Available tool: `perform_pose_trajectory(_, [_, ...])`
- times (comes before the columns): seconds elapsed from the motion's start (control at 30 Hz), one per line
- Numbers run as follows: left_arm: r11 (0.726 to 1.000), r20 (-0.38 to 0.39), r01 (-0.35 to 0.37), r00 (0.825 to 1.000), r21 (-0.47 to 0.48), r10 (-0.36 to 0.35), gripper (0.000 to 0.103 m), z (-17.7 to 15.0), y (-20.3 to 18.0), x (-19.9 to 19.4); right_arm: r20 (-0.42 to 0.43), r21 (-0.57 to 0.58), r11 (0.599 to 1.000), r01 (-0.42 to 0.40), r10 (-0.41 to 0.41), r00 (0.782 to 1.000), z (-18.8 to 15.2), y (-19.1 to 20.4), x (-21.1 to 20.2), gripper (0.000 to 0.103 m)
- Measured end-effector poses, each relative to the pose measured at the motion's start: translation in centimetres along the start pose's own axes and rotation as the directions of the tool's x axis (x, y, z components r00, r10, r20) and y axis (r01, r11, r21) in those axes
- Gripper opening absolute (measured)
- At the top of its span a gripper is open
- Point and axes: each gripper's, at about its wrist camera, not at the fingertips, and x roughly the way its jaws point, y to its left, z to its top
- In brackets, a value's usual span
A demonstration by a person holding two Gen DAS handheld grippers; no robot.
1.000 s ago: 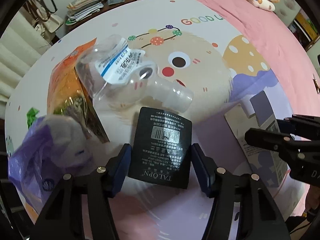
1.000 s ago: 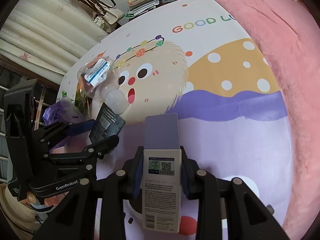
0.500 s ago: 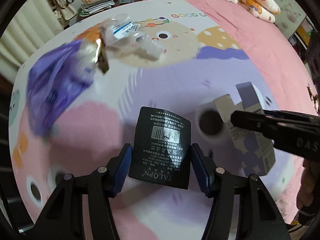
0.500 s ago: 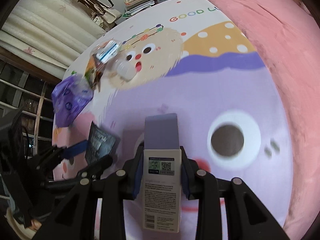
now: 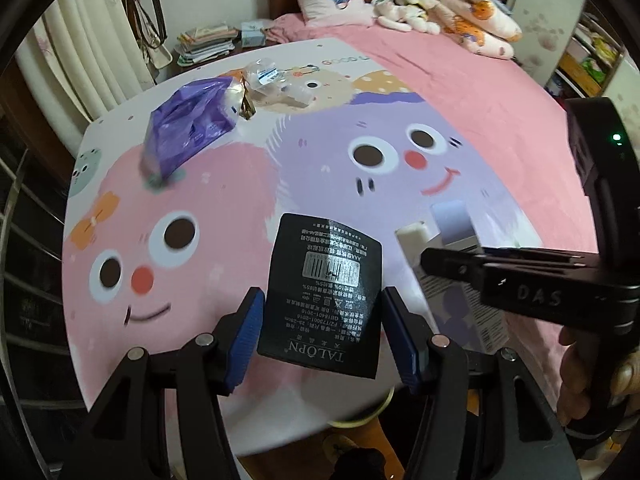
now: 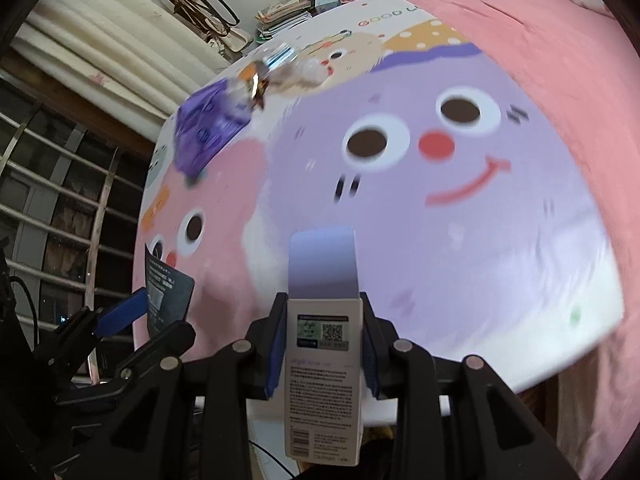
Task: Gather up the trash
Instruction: 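Carry the black card and white box down toward the bin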
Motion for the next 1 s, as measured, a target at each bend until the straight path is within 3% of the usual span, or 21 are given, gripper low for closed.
perform_pose_trajectory(0.27, [0.999, -0.002, 0.024, 1.000, 0.039, -0.024, 0.058, -7.6, -0.9, -2.8, -0.013, 0.004, 1.000, 0.025, -0.025, 1.000, -8.5, 2.0, -0.9, 0.032])
perform_pose_trajectory(0.6, [0.999, -0.066, 0.052, 0.997, 0.016, -0.051, 0.058, -13.7, -2.4, -3.1, -0.099, 0.014, 0.998, 0.059, -0.058, 0.993, -15.0, 0.9, -1.2, 0.032])
perform_pose_trajectory(0.8, [0.998, -0.108, 0.045, 0.993, -0.037, -0.049, 0.058, -16.0, -3.3, -0.7, -0.176, 0.051, 0.997, 0.065, -0.055, 0.983, -17.5, -1.6, 1.4, 0.032])
perform_pose_trajectory(1.0, [0.995, -0.155, 0.013, 0.987, -0.095, -0.028, 0.058, -18.3, -3.8, 4.5, -0.229, 0.080, 0.994, 0.069, -0.049, 0.972, -19.1, -5.0, 6.3, 0.032])
